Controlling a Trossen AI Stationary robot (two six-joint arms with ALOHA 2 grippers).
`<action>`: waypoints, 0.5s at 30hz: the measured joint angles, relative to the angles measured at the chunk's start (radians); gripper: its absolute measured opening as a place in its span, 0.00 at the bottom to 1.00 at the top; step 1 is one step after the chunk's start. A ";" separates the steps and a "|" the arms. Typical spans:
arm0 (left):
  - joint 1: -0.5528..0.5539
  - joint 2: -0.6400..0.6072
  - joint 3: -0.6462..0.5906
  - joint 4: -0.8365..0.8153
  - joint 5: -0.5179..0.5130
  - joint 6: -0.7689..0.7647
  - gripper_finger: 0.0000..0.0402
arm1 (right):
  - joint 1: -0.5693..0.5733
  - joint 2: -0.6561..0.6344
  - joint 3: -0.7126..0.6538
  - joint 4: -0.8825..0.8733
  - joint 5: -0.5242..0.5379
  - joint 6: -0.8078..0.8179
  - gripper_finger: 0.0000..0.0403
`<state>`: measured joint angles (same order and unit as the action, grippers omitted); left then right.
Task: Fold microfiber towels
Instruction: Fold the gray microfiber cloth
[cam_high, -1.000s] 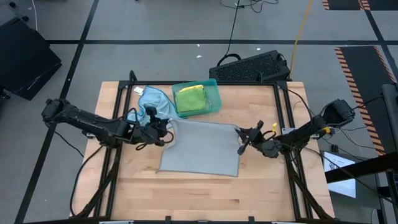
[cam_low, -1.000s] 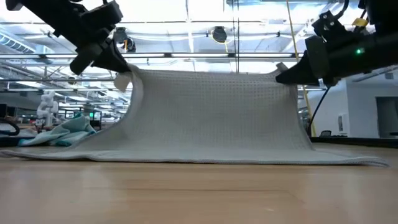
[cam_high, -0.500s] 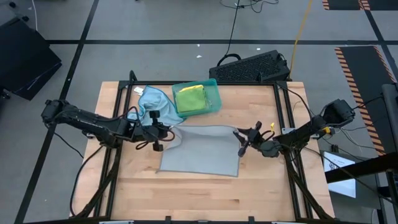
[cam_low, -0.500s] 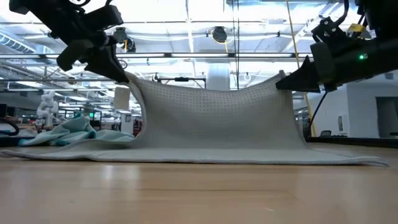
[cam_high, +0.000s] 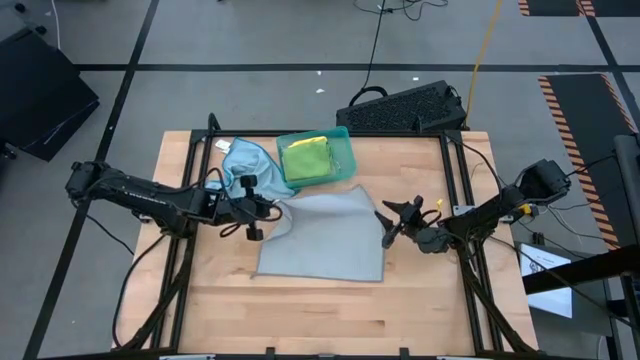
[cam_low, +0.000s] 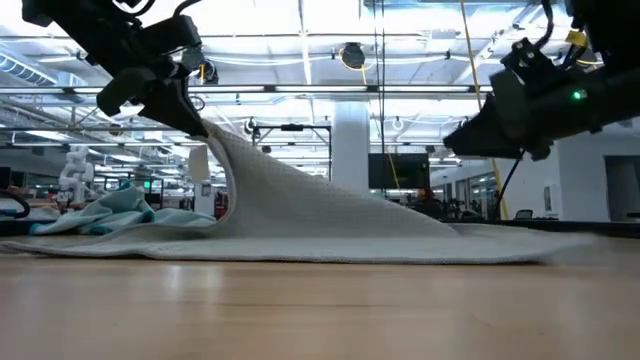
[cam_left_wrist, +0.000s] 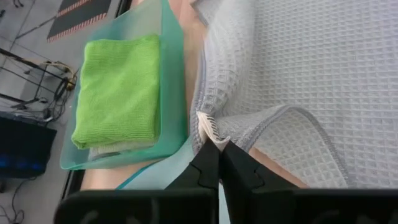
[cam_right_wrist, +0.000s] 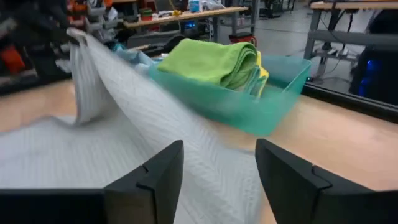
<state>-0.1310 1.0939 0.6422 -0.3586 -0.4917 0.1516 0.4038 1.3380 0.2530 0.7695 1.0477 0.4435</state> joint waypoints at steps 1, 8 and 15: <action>0.000 0.000 0.000 0.000 0.001 0.000 0.01 | -0.006 0.000 0.016 0.000 -0.001 0.002 0.48; 0.000 0.000 0.000 -0.002 0.013 -0.029 0.05 | -0.186 -0.001 0.174 -0.105 -0.139 0.023 0.48; 0.000 0.000 0.000 -0.006 0.051 -0.057 0.02 | -0.527 0.039 0.302 -0.635 -0.590 0.216 0.48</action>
<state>-0.1310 1.0939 0.6422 -0.3642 -0.4412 0.0941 -0.1236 1.3775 0.5549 0.1348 0.4575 0.6592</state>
